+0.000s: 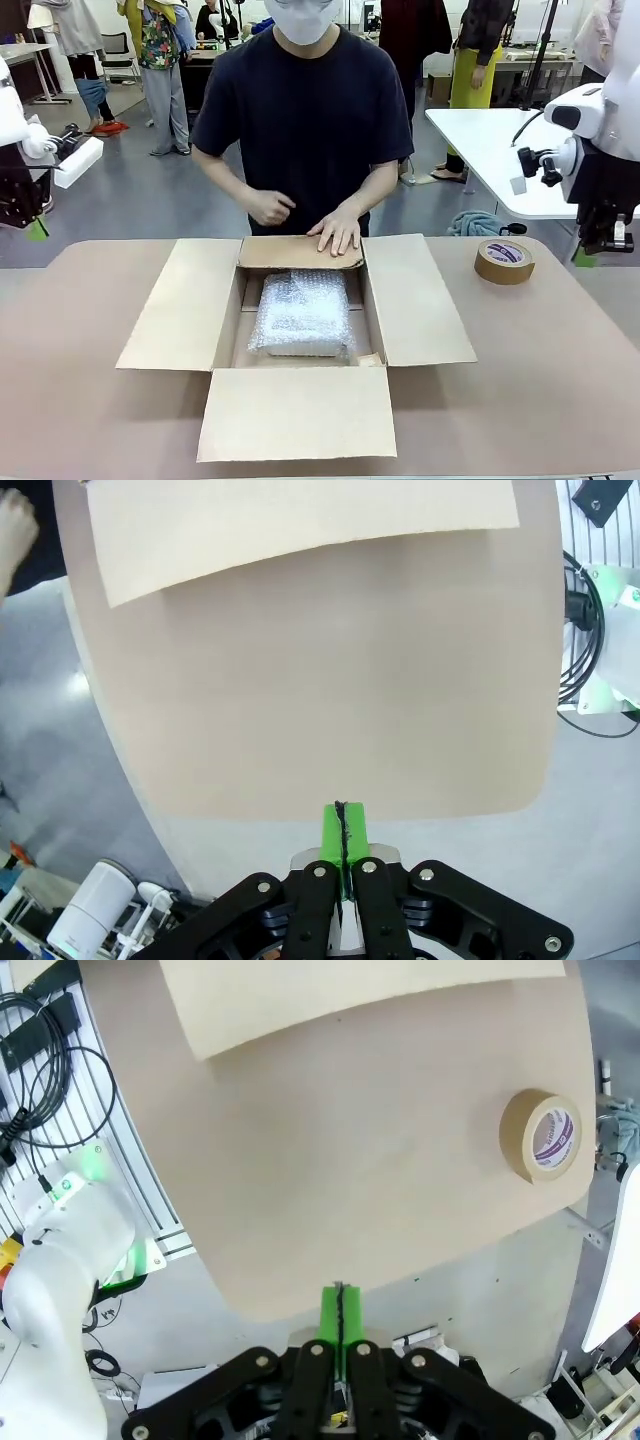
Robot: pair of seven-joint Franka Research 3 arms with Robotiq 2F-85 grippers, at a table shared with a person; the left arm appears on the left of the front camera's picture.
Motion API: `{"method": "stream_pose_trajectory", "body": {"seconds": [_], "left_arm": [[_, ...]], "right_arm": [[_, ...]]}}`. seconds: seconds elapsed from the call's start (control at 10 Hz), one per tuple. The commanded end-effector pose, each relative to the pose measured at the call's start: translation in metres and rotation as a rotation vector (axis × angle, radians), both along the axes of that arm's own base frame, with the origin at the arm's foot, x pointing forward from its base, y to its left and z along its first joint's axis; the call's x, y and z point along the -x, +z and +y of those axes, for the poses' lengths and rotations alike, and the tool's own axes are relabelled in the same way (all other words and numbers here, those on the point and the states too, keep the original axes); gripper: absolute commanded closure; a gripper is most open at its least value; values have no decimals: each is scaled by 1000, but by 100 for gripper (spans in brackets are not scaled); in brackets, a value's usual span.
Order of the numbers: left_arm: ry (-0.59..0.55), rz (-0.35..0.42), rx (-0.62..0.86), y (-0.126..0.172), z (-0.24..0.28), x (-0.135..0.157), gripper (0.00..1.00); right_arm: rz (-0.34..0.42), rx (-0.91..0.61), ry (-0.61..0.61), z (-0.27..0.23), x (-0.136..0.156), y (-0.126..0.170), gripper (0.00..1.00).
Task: Wrap the clocks to prevent damage.
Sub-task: Once the human has placed the objects inside and stepped back, release both hands from the side flaps of the Package Box, then push the right (or left) flap of the Package Box to close it.
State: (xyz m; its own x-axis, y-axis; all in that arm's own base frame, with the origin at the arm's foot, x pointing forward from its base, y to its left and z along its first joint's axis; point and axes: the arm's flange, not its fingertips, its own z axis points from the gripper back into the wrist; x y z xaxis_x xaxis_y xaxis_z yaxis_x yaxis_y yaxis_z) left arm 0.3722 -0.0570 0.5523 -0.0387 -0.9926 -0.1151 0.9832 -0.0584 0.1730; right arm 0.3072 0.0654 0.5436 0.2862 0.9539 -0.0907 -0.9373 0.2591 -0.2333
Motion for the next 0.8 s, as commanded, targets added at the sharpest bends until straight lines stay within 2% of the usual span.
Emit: {"method": "stream_pose_trajectory", "body": {"seconds": [0.0, 0.7], "left_arm": [[40, 12, 7, -1, -3, 2, 100], [40, 12, 7, -1, -3, 2, 100]], "right_arm": [[2, -2, -36, 5, -1, -2, 99], [2, -2, -36, 5, -1, -2, 99]]}}
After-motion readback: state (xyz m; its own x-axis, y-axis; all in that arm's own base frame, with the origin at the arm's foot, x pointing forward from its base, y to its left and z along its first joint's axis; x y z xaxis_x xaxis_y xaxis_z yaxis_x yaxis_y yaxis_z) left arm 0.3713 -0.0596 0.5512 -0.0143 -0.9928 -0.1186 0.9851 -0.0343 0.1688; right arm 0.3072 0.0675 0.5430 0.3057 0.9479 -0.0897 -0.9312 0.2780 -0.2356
